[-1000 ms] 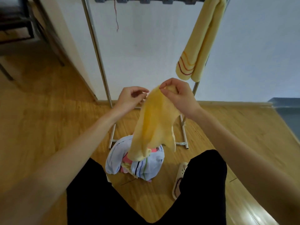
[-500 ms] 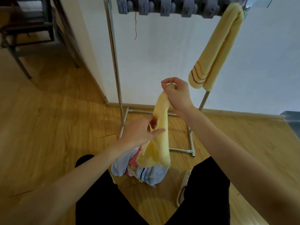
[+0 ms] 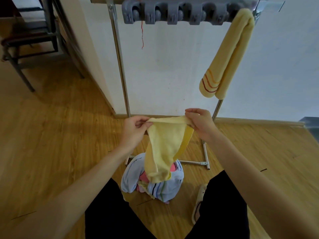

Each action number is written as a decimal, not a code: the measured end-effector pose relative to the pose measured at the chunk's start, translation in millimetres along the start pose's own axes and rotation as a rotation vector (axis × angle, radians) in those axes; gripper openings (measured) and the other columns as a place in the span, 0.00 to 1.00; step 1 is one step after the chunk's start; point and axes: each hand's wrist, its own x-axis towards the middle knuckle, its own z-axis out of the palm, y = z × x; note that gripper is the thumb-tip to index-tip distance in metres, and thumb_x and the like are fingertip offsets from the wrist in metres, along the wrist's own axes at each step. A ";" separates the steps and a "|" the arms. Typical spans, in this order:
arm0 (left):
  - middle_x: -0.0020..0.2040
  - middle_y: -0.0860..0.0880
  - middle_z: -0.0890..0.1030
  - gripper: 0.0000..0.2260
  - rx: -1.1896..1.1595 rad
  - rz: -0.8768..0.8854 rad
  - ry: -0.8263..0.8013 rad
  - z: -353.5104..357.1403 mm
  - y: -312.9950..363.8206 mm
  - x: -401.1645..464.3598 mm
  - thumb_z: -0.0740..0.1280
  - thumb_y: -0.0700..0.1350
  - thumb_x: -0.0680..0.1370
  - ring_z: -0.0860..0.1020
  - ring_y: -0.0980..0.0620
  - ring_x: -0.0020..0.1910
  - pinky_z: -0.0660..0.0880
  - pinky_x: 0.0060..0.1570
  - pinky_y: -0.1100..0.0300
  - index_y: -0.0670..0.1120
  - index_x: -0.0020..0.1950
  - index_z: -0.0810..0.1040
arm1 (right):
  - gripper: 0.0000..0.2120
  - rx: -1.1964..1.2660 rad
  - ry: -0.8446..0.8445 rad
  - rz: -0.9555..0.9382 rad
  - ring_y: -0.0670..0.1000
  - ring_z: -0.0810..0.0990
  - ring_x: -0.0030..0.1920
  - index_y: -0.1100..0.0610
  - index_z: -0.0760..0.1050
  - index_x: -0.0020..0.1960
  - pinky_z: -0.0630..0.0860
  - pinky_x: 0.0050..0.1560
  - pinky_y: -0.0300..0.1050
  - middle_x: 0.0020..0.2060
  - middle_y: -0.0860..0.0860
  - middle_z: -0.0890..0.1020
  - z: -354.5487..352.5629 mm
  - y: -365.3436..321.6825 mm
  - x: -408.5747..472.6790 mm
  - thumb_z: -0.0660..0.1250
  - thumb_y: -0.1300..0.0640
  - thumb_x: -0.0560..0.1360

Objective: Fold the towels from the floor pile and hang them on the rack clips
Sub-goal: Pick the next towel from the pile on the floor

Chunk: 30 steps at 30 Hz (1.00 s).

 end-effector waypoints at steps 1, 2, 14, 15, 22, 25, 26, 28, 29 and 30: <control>0.42 0.47 0.83 0.06 -0.036 -0.011 0.012 1.6 3.1 -1.5 0.68 0.34 0.76 0.82 0.57 0.38 0.78 0.35 0.66 0.40 0.51 0.81 | 0.04 0.015 -0.046 0.011 0.49 0.76 0.38 0.60 0.78 0.47 0.75 0.37 0.38 0.39 0.55 0.77 -2.5 4.2 -5.7 0.66 0.67 0.75; 0.42 0.47 0.83 0.06 -0.060 -0.019 0.023 3.2 6.5 -2.9 0.67 0.34 0.76 0.82 0.59 0.36 0.77 0.34 0.68 0.40 0.51 0.81 | 0.05 0.017 -0.084 0.013 0.49 0.75 0.38 0.62 0.78 0.49 0.73 0.37 0.38 0.39 0.55 0.77 -5.4 9.8 -10.2 0.66 0.68 0.75; 0.40 0.45 0.82 0.05 -0.198 -0.073 0.116 14.7 34.8 -11.7 0.66 0.34 0.77 0.81 0.56 0.35 0.78 0.35 0.66 0.37 0.52 0.79 | 0.09 -0.585 -0.221 -0.363 0.60 0.77 0.38 0.67 0.78 0.47 0.74 0.39 0.52 0.36 0.60 0.79 -16.7 61.0 -46.2 0.61 0.63 0.78; 0.40 0.45 0.82 0.05 -0.201 -0.075 0.122 14.5 37.0 -12.2 0.66 0.34 0.77 0.82 0.55 0.37 0.78 0.36 0.65 0.37 0.52 0.79 | 0.11 -0.635 -0.212 -0.392 0.60 0.77 0.42 0.67 0.77 0.47 0.74 0.42 0.54 0.39 0.61 0.79 -17.8 66.2 -46.7 0.59 0.62 0.80; 0.41 0.45 0.82 0.04 -0.178 -0.058 0.132 14.5 45.8 -11.7 0.66 0.35 0.77 0.82 0.52 0.40 0.80 0.39 0.62 0.39 0.51 0.79 | 0.10 -0.884 -0.034 -0.858 0.50 0.74 0.39 0.63 0.75 0.56 0.71 0.33 0.44 0.46 0.55 0.74 -24.6 95.6 -56.2 0.59 0.60 0.80; 0.40 0.45 0.82 0.04 -0.173 -0.059 0.149 15.1 47.9 -10.9 0.66 0.35 0.77 0.82 0.54 0.38 0.80 0.38 0.63 0.39 0.51 0.79 | 0.10 -0.849 -0.009 -0.911 0.48 0.72 0.34 0.56 0.65 0.60 0.66 0.30 0.41 0.44 0.55 0.78 -22.5 100.7 -64.9 0.60 0.62 0.79; 0.40 0.46 0.81 0.04 -0.176 -0.061 0.153 15.3 48.4 -10.5 0.66 0.35 0.77 0.82 0.55 0.37 0.80 0.38 0.63 0.39 0.51 0.79 | 0.13 -0.856 -0.014 -0.939 0.49 0.72 0.33 0.55 0.63 0.58 0.66 0.29 0.42 0.43 0.56 0.78 -21.7 102.8 -66.9 0.62 0.65 0.78; 0.39 0.46 0.82 0.04 -0.184 -0.065 0.159 15.4 48.7 -9.9 0.66 0.35 0.77 0.82 0.56 0.36 0.80 0.38 0.63 0.39 0.51 0.79 | 0.17 -0.940 -0.056 -1.017 0.54 0.74 0.31 0.56 0.64 0.55 0.69 0.25 0.44 0.44 0.56 0.77 -19.1 108.3 -68.7 0.67 0.69 0.73; 0.40 0.46 0.82 0.04 -0.185 -0.066 0.159 15.7 48.6 -10.0 0.66 0.35 0.77 0.82 0.56 0.36 0.80 0.38 0.64 0.39 0.50 0.79 | 0.16 -0.970 -0.088 -1.036 0.55 0.75 0.31 0.57 0.66 0.54 0.71 0.23 0.46 0.45 0.54 0.75 -17.0 110.8 -68.4 0.67 0.69 0.72; 0.40 0.46 0.82 0.04 -0.183 -0.066 0.156 16.1 48.5 -10.2 0.66 0.35 0.77 0.82 0.56 0.37 0.80 0.38 0.64 0.40 0.50 0.79 | 0.13 -0.977 -0.114 -1.043 0.55 0.75 0.31 0.57 0.68 0.53 0.72 0.22 0.48 0.47 0.51 0.74 -14.9 113.9 -66.3 0.66 0.68 0.73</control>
